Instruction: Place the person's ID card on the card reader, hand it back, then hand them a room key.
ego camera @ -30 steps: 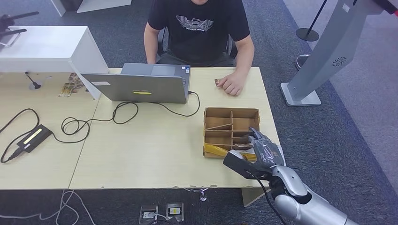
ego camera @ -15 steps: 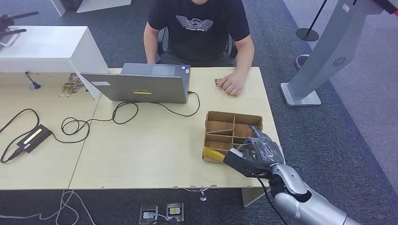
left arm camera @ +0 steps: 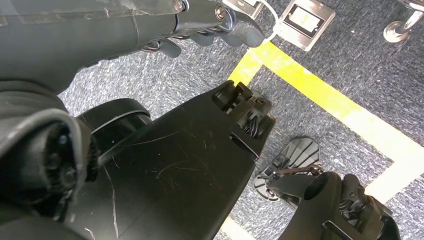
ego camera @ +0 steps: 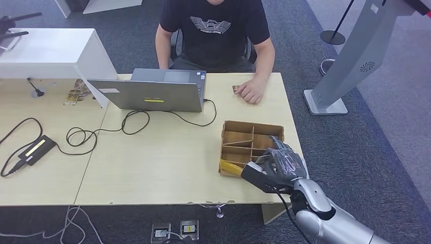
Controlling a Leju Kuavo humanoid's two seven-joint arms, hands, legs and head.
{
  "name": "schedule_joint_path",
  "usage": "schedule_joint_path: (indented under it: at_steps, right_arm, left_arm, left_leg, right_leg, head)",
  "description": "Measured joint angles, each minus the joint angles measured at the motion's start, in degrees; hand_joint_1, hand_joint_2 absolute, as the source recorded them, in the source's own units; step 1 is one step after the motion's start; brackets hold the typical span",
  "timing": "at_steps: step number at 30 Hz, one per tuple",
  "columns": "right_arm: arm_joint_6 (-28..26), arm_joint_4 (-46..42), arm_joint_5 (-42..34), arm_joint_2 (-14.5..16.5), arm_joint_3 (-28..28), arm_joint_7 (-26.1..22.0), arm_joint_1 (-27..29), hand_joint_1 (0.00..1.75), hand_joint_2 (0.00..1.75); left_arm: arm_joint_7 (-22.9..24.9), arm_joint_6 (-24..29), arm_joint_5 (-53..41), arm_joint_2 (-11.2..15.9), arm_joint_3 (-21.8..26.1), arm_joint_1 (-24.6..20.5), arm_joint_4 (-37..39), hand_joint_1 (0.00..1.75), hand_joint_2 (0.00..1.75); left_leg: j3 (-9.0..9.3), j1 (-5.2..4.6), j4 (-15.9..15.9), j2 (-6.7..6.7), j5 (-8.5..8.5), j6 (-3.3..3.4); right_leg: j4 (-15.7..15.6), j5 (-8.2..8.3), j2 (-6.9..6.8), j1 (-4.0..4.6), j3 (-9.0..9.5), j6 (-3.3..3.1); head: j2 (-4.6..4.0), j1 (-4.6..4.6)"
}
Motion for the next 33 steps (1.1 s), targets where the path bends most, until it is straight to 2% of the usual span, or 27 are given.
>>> schedule_joint_path:
  at_steps: [4, 7, 15, 20, 28, 33]
  right_arm:
    - [-4.3, -0.5, 4.9, 0.0, 0.0, 0.7, -1.5, 1.75, 1.75]
    - [-5.5, -2.1, 8.0, 0.0, -0.3, 1.6, -3.5, 1.75, 1.75]
    - [-1.1, -7.8, 14.4, 0.9, -3.4, 2.4, -9.1, 1.75, 1.75]
    - [1.7, -9.6, 15.0, 2.1, -5.4, 2.1, -9.9, 1.75, 1.75]
    - [4.0, -8.7, 13.7, 3.9, -7.3, 0.9, -9.9, 1.75, 1.75]
    - [3.5, -5.3, 12.5, 5.1, -8.5, -0.6, -10.0, 1.75, 1.75]
  left_arm:
    - [0.1, 0.0, -0.5, 0.0, 0.0, 0.0, 0.0, 0.00, 0.00]
    - [0.2, 0.0, -1.0, -0.1, 0.0, 0.0, 0.0, 0.00, 0.00]
    - [0.5, 0.0, -1.7, -0.7, 0.0, 0.0, -0.2, 0.00, 0.00]
    - [0.6, 0.0, -2.3, -1.2, 0.0, 0.0, -0.4, 0.00, 0.00]
    - [0.6, 0.0, -3.7, -1.6, -0.1, -0.1, -0.5, 0.00, 0.00]
    - [0.6, 0.0, -4.3, -2.0, -0.1, -0.3, -0.5, 0.00, 0.00]
  left_leg:
    - [0.00, 0.00, 0.0, 0.01, 0.00, 0.00]
    - [0.02, 0.00, 0.0, 0.02, 0.00, 0.00]
    - [0.02, 0.00, 0.0, 0.01, 0.01, 0.00]
    - [0.01, 0.01, 0.0, -0.02, 0.01, 0.00]
    - [0.01, 0.00, 0.0, -0.02, 0.01, 0.00]
    - [0.01, 0.00, 0.0, -0.02, 0.01, 0.00]
  right_leg:
    - [0.0, 0.00, 0.02, 0.00, -0.01, 0.00]
    - [0.0, 0.00, 0.03, 0.00, 0.00, 0.00]
    - [0.0, 0.01, 0.02, 0.00, 0.02, 0.00]
    - [0.0, 0.01, 0.00, 0.00, 0.02, 0.00]
    - [0.0, 0.01, -0.01, 0.00, 0.02, 0.00]
    - [0.0, 0.01, -0.01, 0.00, 0.02, 0.00]
  head:
    - [0.00, -0.01]
    - [0.00, -0.01]
    - [0.00, -0.01]
    - [0.00, -0.01]
    - [0.00, 0.00]
    - [0.00, -0.01]
